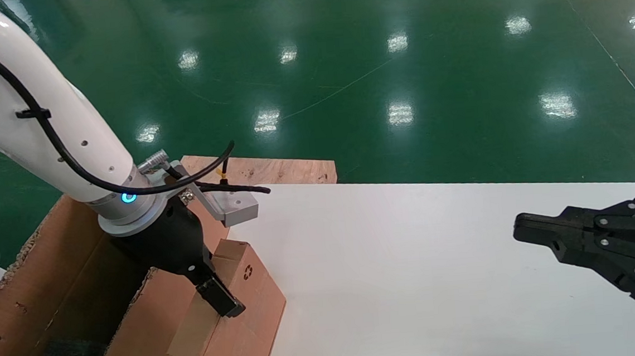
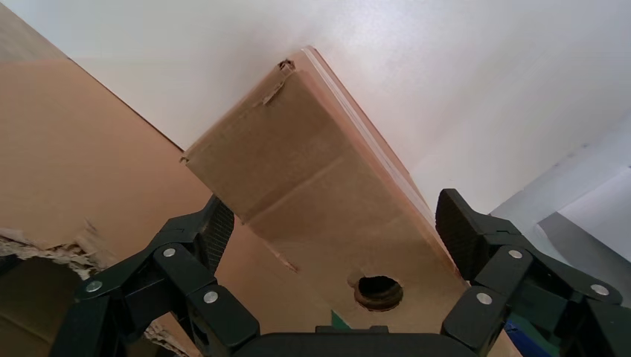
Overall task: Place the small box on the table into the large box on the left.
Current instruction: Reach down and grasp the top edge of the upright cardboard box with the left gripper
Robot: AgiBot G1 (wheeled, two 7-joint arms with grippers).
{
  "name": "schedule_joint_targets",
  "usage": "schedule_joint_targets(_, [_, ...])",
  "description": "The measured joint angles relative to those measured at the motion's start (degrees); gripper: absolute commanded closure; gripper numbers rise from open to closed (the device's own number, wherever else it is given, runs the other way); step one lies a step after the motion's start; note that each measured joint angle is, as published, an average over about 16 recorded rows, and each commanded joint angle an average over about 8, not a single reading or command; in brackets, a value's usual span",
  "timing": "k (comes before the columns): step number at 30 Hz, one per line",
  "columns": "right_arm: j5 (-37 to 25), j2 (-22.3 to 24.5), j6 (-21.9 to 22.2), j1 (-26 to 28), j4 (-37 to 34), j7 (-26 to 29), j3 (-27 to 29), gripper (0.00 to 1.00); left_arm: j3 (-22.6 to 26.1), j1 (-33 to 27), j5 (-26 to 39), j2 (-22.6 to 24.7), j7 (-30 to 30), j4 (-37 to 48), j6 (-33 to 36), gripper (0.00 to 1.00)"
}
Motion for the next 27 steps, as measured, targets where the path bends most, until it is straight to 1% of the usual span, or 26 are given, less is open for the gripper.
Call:
schedule_joint_targets(2, [0.0, 0.0, 0.0, 0.0, 0.0, 0.0, 0.0, 0.6, 0.48, -0.09, -0.61, -0.18, 0.01, 0.05, -0.24, 0.0])
schedule_joint_targets(5, [0.01, 0.0, 0.01, 0.0, 0.0, 0.0, 0.0, 0.49, 0.95, -0.16, -1.35, -0.39, 0.02, 0.13, -0.56, 0.0])
schedule_joint_targets(7, [0.01, 0.01, 0.01, 0.0, -0.01, -0.01, 0.0, 0.39, 1.12, -0.17, -1.75, -0.5, 0.03, 0.17, -0.74, 0.0])
schedule_joint_targets(8, [0.01, 0.01, 0.01, -0.01, -0.01, -0.01, 0.0, 0.38, 1.18, -0.17, -1.92, -0.55, 0.05, 0.19, -0.82, 0.0])
schedule_joint_targets(10, [0.01, 0.01, 0.02, -0.01, -0.01, -0.01, 0.0, 0.5, 1.23, -0.15, -2.22, -0.65, 0.1, 0.22, -0.94, 0.0])
schedule_joint_targets(13, [0.01, 0.01, 0.02, -0.01, -0.01, -0.01, 0.0, 0.75, 1.25, -0.15, -2.42, -0.73, 0.15, 0.25, -1.04, 0.0])
schedule_joint_targets(15, [0.01, 0.01, 0.02, -0.01, -0.01, -0.01, 0.0, 0.94, 1.23, -0.13, -2.46, -0.76, 0.15, 0.27, -1.07, 0.0])
schedule_joint_targets(16, [0.01, 0.01, 0.02, -0.01, -0.01, -0.01, 0.0, 1.0, 1.21, -0.13, -2.42, -0.74, 0.14, 0.27, -1.05, 0.0])
schedule_joint_targets(17, [0.01, 0.01, 0.02, -0.01, -0.01, -0.01, 0.0, 1.0, 1.18, -0.12, -2.37, -0.71, 0.13, 0.26, -1.03, 0.0])
schedule_joint_targets(18, [0.01, 0.01, 0.02, -0.01, -0.01, -0.01, 0.0, 0.98, 1.17, -0.12, -2.32, -0.68, 0.12, 0.26, -1.01, 0.0])
schedule_joint_targets(19, [0.01, 0.01, 0.02, -0.01, -0.01, -0.01, 0.0, 0.88, 1.15, -0.11, -2.27, -0.66, 0.11, 0.25, -0.99, 0.0])
schedule_joint_targets(22, [0.01, 0.01, 0.02, -0.01, -0.01, -0.01, 0.0, 0.5, 1.11, -0.1, -2.12, -0.58, 0.08, 0.23, -0.92, 0.0])
schedule_joint_targets(23, [0.01, 0.01, 0.02, -0.01, -0.01, -0.01, 0.0, 0.38, 1.1, -0.1, -2.08, -0.56, 0.07, 0.23, -0.9, 0.02])
schedule_joint_targets(24, [0.01, 0.01, 0.02, -0.01, -0.01, -0.01, 0.0, 0.25, 1.09, -0.09, -2.04, -0.54, 0.06, 0.22, -0.88, 0.09])
schedule_joint_targets(25, [0.01, 0.01, 0.02, -0.01, -0.01, -0.01, 0.0, 0.13, 1.08, -0.09, -2.01, -0.53, 0.06, 0.22, -0.85, 0.22])
schedule_joint_targets(26, [0.01, 0.01, 0.02, -0.01, -0.01, -0.01, 0.0, 0.03, 1.08, -0.09, -1.98, -0.51, 0.05, 0.22, -0.83, 0.34])
schedule_joint_targets(27, [0.01, 0.01, 0.02, -0.01, -0.01, -0.01, 0.0, 0.0, 1.07, -0.08, -1.95, -0.5, 0.04, 0.21, -0.82, 0.47])
